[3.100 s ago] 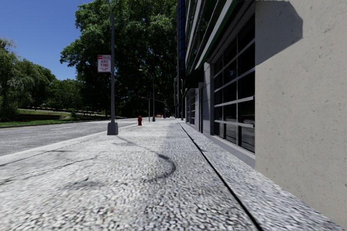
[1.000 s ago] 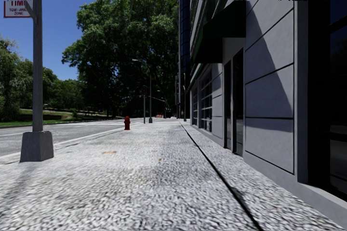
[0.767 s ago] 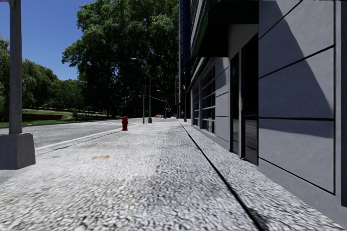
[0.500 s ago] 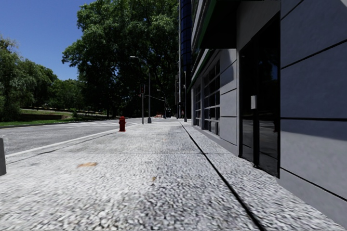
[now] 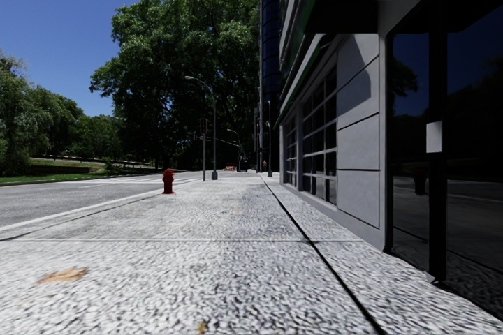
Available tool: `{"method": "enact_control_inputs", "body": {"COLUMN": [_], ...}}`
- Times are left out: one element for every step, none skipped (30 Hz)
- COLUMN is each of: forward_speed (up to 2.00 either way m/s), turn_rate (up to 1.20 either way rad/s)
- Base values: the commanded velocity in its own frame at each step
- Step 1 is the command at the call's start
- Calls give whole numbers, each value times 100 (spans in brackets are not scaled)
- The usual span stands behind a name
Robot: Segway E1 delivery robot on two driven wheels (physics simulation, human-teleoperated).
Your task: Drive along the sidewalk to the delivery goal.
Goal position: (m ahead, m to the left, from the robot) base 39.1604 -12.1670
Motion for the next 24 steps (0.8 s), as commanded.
{"method": "enact_control_inputs", "body": {"forward_speed": [200, 200, 200, 200, 200, 200, 200, 200, 200, 200, 200, 200, 200, 200, 200, 200, 200, 200, 200, 200, 200, 200, 200, 200], "turn_rate": [0, 0, 0, 0, 0, 0, 0, 0, 0, 0, 0, 0, 0, 0, 0, 0, 0, 0, 0, 0, 0, 0, 0, 0]}}
